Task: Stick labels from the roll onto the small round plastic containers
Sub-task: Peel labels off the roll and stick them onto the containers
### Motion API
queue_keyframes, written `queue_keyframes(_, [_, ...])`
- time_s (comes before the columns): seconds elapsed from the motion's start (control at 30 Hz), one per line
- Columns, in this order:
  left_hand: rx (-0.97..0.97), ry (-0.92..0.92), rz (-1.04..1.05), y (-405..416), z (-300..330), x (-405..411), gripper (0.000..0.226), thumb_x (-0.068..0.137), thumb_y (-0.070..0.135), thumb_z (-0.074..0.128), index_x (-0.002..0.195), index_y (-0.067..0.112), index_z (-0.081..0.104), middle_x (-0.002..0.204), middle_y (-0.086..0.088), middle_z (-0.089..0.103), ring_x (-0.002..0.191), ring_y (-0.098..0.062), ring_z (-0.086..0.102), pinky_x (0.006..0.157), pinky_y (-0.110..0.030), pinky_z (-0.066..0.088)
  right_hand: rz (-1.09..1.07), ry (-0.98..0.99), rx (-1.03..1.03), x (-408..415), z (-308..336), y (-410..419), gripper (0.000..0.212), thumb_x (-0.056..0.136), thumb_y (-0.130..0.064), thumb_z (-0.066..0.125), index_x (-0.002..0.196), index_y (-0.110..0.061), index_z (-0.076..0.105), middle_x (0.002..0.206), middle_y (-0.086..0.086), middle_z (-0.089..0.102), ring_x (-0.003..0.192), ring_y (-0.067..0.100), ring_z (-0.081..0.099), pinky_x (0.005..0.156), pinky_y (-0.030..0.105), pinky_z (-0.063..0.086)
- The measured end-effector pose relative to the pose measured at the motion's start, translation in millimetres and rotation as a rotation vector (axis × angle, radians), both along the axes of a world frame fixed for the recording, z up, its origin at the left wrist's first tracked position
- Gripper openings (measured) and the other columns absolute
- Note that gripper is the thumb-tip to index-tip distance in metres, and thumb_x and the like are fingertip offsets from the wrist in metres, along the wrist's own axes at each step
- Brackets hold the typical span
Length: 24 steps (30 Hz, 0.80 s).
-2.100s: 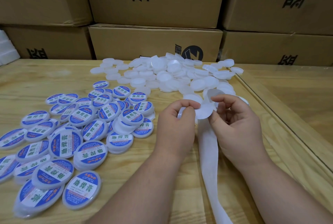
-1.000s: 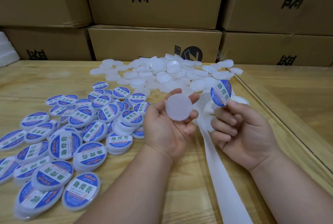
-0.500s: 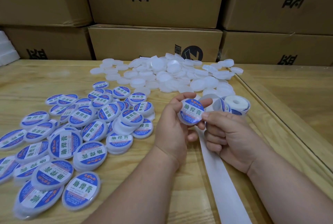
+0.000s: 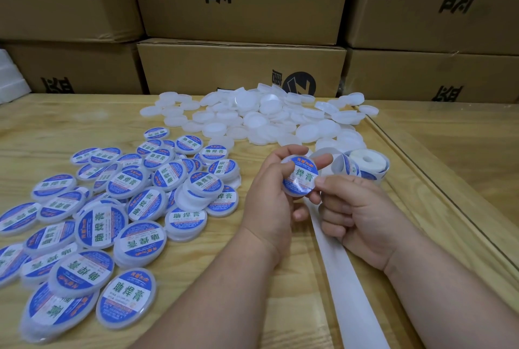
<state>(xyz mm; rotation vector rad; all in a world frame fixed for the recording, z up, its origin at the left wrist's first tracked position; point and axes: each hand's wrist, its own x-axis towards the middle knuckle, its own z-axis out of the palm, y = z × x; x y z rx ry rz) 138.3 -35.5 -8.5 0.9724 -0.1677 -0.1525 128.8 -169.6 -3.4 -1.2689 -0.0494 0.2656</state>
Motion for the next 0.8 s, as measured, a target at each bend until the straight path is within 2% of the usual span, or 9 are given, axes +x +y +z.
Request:
queue_keyframes(0.23, [0.025,0.014,0.042,-0.4,-1.6,0.9,0.042,0.066,0.008,0.045,0.101,0.025,0.061,0.112,-0.01,0.076,0.053,-0.013,0.053,0.04,-0.019,0.027,0.004,-0.004,-0.012,-0.1,0.1,-0.5,0.025,0.075,-0.029,0.072,0.069,-0.006,0.065,0.048,-0.005,0.02,0.04,0.008,0.016,0.038,0.022,0.024])
queue_keyframes(0.37, [0.05,0.029,0.207,-1.0,-3.7,3.2,0.039,0.075,0.004,0.045,0.105,0.026,0.058,0.108,-0.005,0.077,0.051,-0.011,0.051,0.04,-0.019,0.03,0.033,-0.012,-0.018,-1.7,0.6,0.7,0.034,0.078,-0.028,0.067,0.1,-0.004,0.078,0.051,-0.005,0.02,0.044,0.009,0.015,0.04,0.022,0.023])
queue_keyframes(0.47, [0.021,0.043,0.317,0.6,-5.3,6.7,0.033,0.087,0.003,0.061,0.11,0.026,0.056,0.106,-0.002,0.078,0.05,-0.011,0.05,0.045,-0.02,0.037,0.031,-0.013,0.022,-3.0,1.0,2.3,0.036,0.076,-0.026,0.068,0.107,-0.01,0.079,0.05,-0.004,0.022,0.043,0.009,0.018,0.039,0.022,0.026])
queue_keyframes(0.53, [0.001,0.075,0.385,3.2,-3.7,9.1,0.033,0.088,0.01,0.074,0.113,0.027,0.06,0.101,0.001,0.078,0.05,-0.012,0.051,0.044,-0.019,0.038,0.005,-0.01,0.078,-3.1,1.7,0.5,0.035,0.076,-0.025,0.069,0.107,-0.01,0.078,0.05,-0.004,0.024,0.042,0.009,0.02,0.039,0.023,0.028])
queue_keyframes(0.6, [-0.038,0.141,0.437,6.4,-1.1,11.0,0.028,0.087,0.02,0.078,0.111,0.027,0.065,0.094,0.002,0.077,0.052,-0.012,0.057,0.042,-0.019,0.036,-0.028,-0.039,0.116,-3.4,1.9,-2.1,0.029,0.08,-0.024,0.067,0.103,-0.01,0.077,0.051,-0.004,0.024,0.043,0.009,0.02,0.039,0.023,0.028])
queue_keyframes(0.67, [-0.066,0.204,0.451,9.8,1.9,12.3,0.02,0.096,0.039,0.066,0.111,0.025,0.065,0.096,0.001,0.079,0.053,-0.012,0.063,0.04,-0.019,0.037,-0.114,-0.109,0.125,-3.8,1.6,-3.2,0.017,0.087,-0.02,0.063,0.093,-0.01,0.076,0.05,-0.005,0.025,0.043,0.01,0.02,0.039,0.023,0.027])
queue_keyframes(0.73, [-0.131,0.262,0.435,12.4,3.0,13.6,0.041,0.102,0.059,0.042,0.11,0.026,0.065,0.091,-0.005,0.079,0.046,-0.013,0.06,0.036,-0.019,0.036,-0.279,-0.178,0.08,-4.2,0.0,-3.1,0.013,0.089,-0.017,0.063,0.083,-0.011,0.072,0.049,-0.004,0.026,0.043,0.012,0.022,0.04,0.024,0.026])
queue_keyframes(0.8, [-0.202,0.313,0.458,13.6,1.9,15.2,0.058,0.101,0.067,0.031,0.093,0.021,0.065,0.069,-0.002,0.073,0.037,-0.014,0.046,0.036,-0.02,0.032,-0.479,-0.232,0.01,-4.9,-1.1,-2.9,0.015,0.082,-0.022,0.062,0.071,-0.015,0.069,0.049,-0.005,0.028,0.043,0.013,0.024,0.041,0.025,0.026])
